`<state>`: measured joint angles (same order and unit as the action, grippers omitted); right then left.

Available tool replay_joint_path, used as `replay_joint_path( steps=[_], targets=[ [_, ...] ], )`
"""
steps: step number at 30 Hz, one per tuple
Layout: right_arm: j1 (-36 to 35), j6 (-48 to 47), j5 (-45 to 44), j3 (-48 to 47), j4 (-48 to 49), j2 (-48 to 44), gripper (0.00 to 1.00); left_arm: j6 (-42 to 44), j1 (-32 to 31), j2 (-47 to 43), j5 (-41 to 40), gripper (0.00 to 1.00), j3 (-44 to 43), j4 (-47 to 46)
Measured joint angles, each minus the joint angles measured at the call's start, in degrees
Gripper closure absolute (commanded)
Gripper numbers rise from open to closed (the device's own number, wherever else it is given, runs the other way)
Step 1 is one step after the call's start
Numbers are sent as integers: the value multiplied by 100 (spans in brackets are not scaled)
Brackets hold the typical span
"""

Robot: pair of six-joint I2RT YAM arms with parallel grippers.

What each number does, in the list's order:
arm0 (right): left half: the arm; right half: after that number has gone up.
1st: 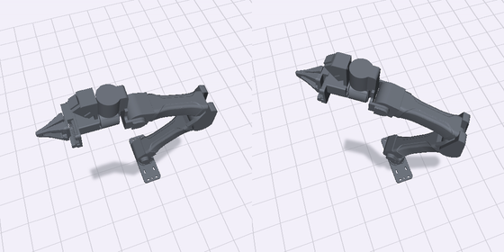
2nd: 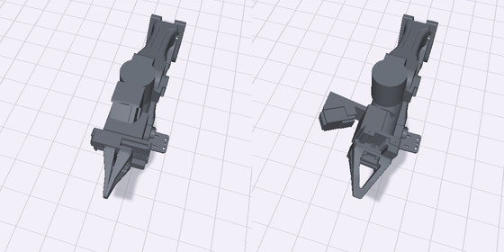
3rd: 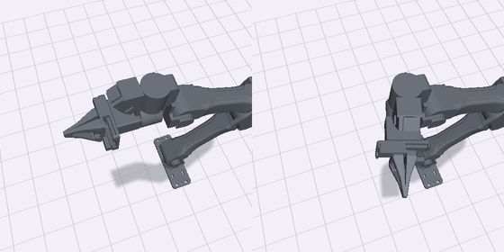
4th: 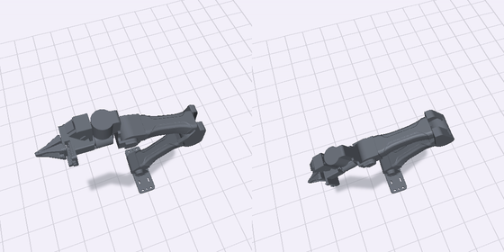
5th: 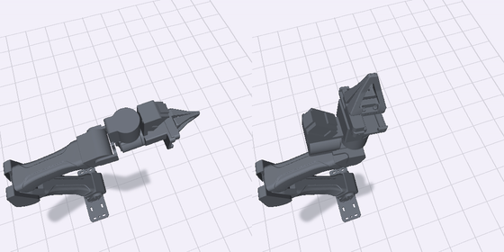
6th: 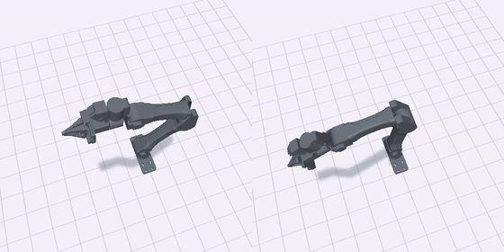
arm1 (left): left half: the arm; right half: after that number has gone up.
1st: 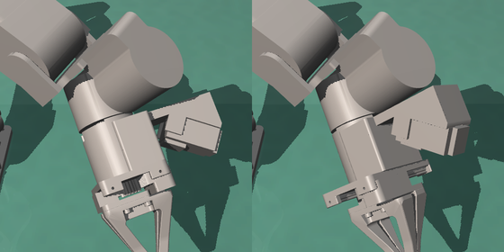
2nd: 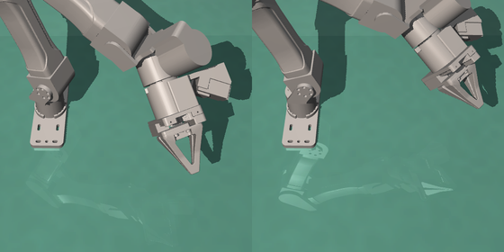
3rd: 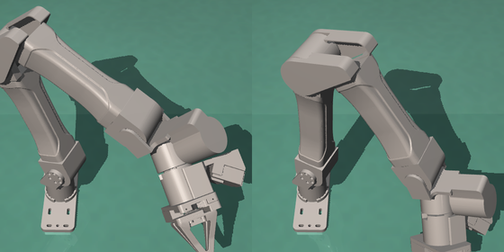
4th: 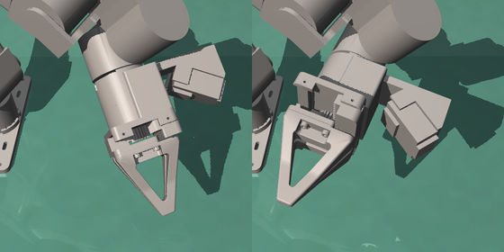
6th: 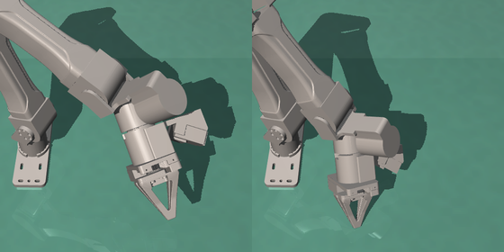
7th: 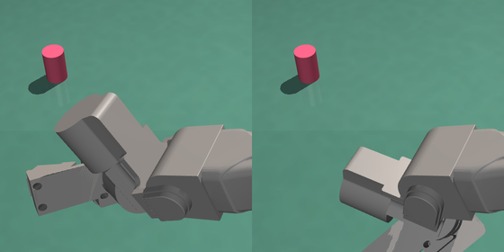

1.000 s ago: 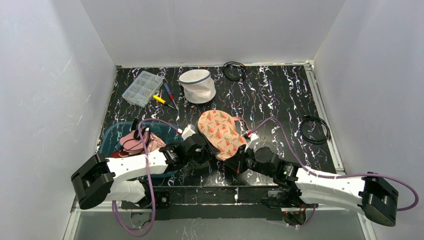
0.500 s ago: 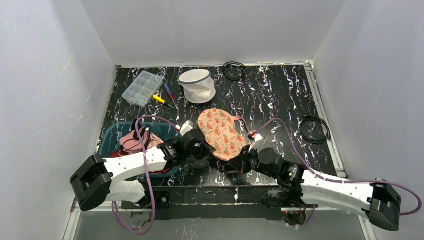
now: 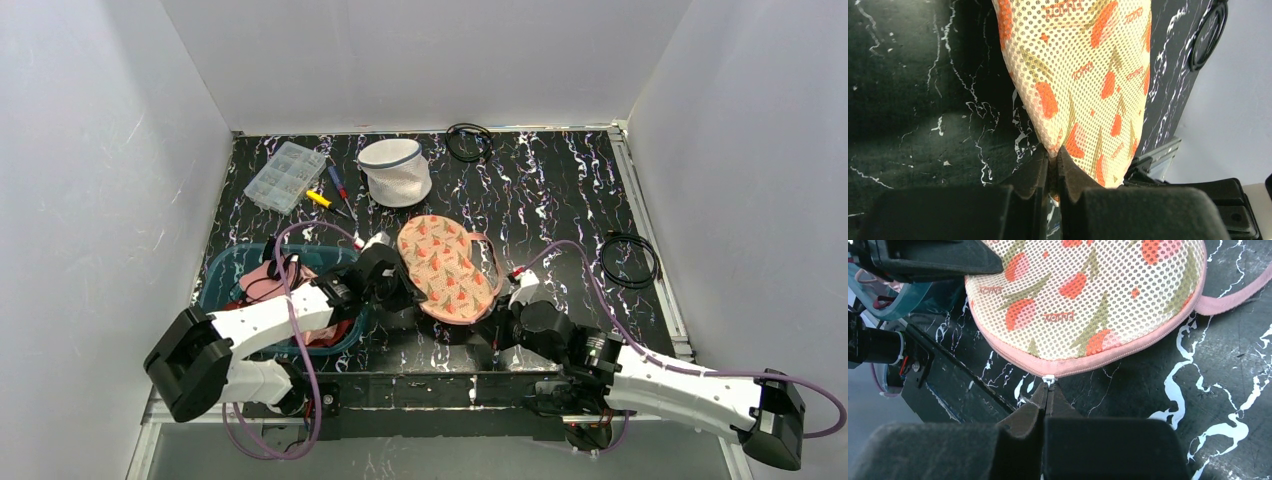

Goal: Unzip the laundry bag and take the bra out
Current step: Unzip the laundry bag at the center of the board.

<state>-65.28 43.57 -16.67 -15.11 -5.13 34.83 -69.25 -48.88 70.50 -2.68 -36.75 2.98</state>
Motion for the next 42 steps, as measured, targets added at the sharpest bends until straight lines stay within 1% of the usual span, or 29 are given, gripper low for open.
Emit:
replay_joint_path(
  steps=[3,7,11,12,13,14,16,17,18,21,24,26,28,32,35,37,40,42],
  targets=[
    [0,-131,22,-33,-118,-57,99,496,254,262,505,100,-195,-13],
    [0,-398,149,-208,-251,188,99,1202,553,905,1152,100,-728,-9],
    [0,-555,278,-286,-238,511,99,1867,691,1834,1714,100,-1652,57],
    [0,-566,304,-286,-225,553,99,1976,686,2000,1803,97,-1818,66],
    [0,-570,332,-286,-201,586,99,2070,680,2127,1871,88,-1941,83],
    [0,-568,352,-286,-166,608,99,2138,678,2201,1904,77,-1996,96],
    [0,-562,409,-282,-50,673,99,2188,680,2197,1902,45,-1963,162],
    [0,-560,444,-282,7,721,99,2214,686,2175,1897,34,-1928,162],
    [0,-557,470,-280,70,776,99,2197,695,2105,1873,26,-1810,96],
    [0,-511,549,-278,337,1027,99,2009,717,1589,1810,15,-1119,46],
    [-4,-450,616,-275,640,1268,99,1655,680,769,1692,12,-284,96],
    [-11,-415,634,-275,883,1427,99,1370,529,129,1528,12,160,144],
    [-11,-367,634,-275,1082,1569,99,1010,271,-466,1325,11,461,153],
    [-17,-258,638,-273,1484,1856,99,219,-197,-1069,839,11,844,-98],
    [-28,-164,651,-273,1742,2037,99,-262,-289,-1084,509,13,992,-337],
    [-46,-120,660,-271,1862,2092,99,-431,-306,-951,378,15,977,-468],
    [-48,-63,660,-267,1989,2094,99,-590,-326,-555,267,21,831,-608],
    [-48,-33,660,-264,2057,2094,99,-658,-365,-221,249,27,673,-691]
  ],
)
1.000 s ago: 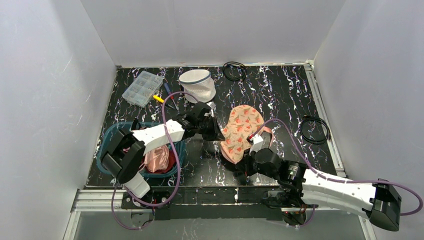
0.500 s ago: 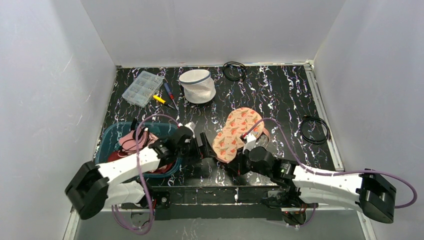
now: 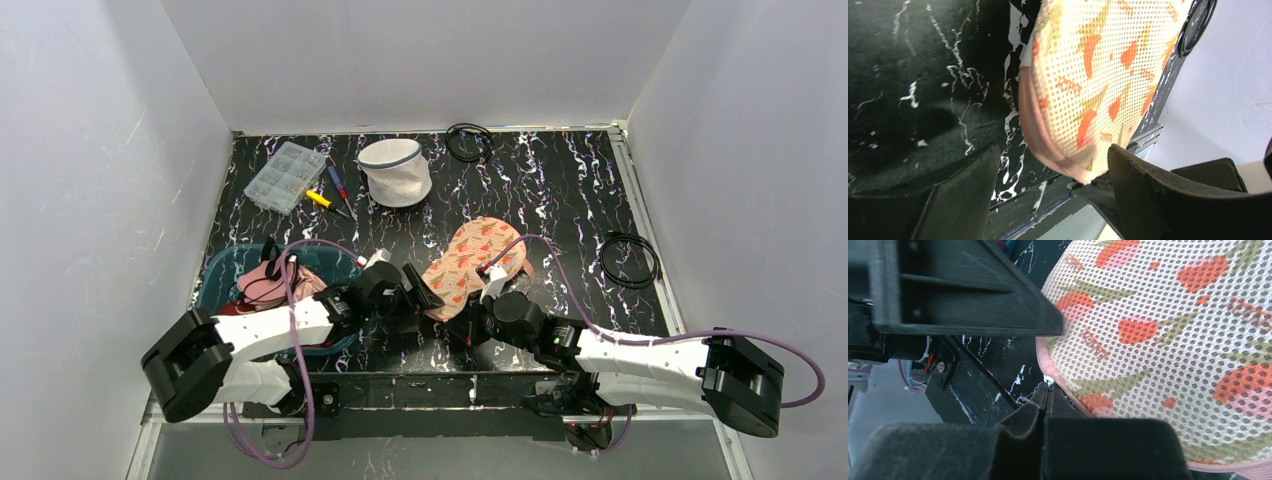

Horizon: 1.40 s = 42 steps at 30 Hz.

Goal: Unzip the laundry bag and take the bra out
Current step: Unzip the laundry bag at the center of the board.

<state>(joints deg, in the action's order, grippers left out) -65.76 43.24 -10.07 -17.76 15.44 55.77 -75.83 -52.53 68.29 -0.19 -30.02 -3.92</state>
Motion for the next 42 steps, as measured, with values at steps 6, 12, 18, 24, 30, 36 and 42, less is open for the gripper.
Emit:
replay_joint_path(
  steps=[6,12,18,24,30,36,42],
  targets=[
    [-11,52,17,79,144,0,99,-151,-131,651,-2,39,-192,-382],
    [-28,59,17,94,175,-2,99,-267,-162,789,-15,52,-192,-531],
    [-28,98,17,210,214,-66,99,-356,-166,789,-125,72,-192,-597],
    [-28,136,15,262,186,-192,99,-409,-168,789,-212,95,-186,-614],
    [-28,146,-33,304,52,-422,99,-426,-199,787,-223,100,-186,-608],
    [-28,162,-162,476,-483,-1104,99,-319,-195,769,-227,100,-302,-365],
    [-28,184,-404,529,-1185,-1836,99,92,-55,789,-68,100,-640,-155]
  ],
)
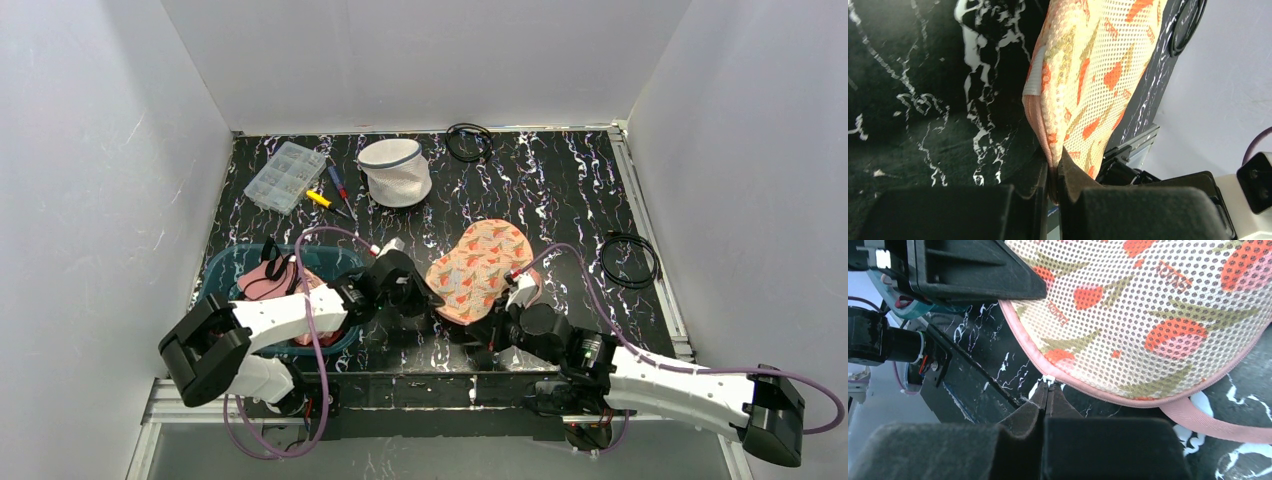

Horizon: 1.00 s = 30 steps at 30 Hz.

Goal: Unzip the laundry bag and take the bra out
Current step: Unzip the laundry bag at the center of the board.

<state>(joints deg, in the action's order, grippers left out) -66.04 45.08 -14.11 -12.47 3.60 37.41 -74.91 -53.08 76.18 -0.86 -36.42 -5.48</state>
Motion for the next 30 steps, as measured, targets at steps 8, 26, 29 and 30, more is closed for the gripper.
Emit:
replay_joint_path(
  steps=[8,26,29,30],
  targets=[
    [0,118,-409,4,-863,-584,99,839,448,719,999,100,-643,85],
    [-4,339,-750,28,-901,-11,99,1635,953,887,1580,36,-627,275],
    [-4,334,-649,37,-721,144,99,1523,946,822,1591,24,-376,245],
    [-4,334,-623,42,-656,177,99,1462,940,772,1585,23,-302,256]
  ],
)
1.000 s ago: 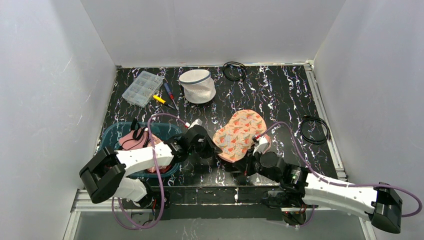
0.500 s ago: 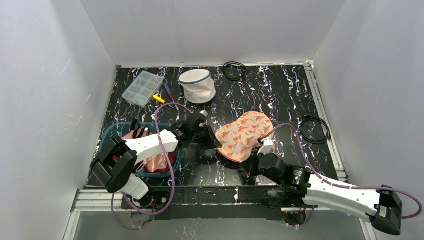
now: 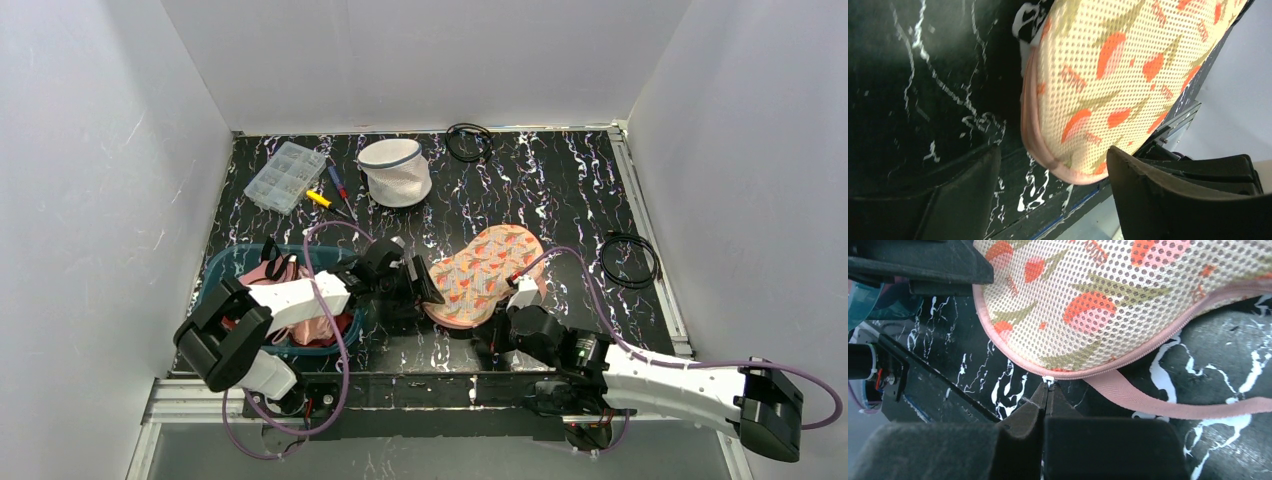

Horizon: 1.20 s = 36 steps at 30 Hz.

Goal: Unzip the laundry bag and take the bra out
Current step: Unzip the laundry bag at the center of the board.

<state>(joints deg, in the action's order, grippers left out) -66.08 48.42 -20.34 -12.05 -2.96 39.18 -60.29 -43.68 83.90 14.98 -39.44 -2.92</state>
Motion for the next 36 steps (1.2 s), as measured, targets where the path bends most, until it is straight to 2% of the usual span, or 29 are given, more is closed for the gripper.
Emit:
replay_joint_path(
  steps=[2,9,14,25,31,33,36],
  targets=[
    [0,-4,98,37,201,68,99,-133,-66,-197,-87,19,199,15],
    [0,-7,557,83,1093,634,99,-706,-861,-977,-592,18,439,85],
    [0,4,861,83,1663,1290,99,-1182,-1115,-973,-916,24,540,28],
    [-4,-33,1005,81,1886,1333,99,-1622,-1115,-597,-1521,66,527,199],
    [-4,-37,1001,81,1814,1139,99,-1727,-1117,-481,-1646,95,411,334],
    [-4,-42,999,81,1762,1093,99,-1757,-1121,-481,-1657,100,380,343],
    [-4,-42,994,81,1650,1023,99,-1759,-1121,-481,-1674,100,326,352]
  ],
)
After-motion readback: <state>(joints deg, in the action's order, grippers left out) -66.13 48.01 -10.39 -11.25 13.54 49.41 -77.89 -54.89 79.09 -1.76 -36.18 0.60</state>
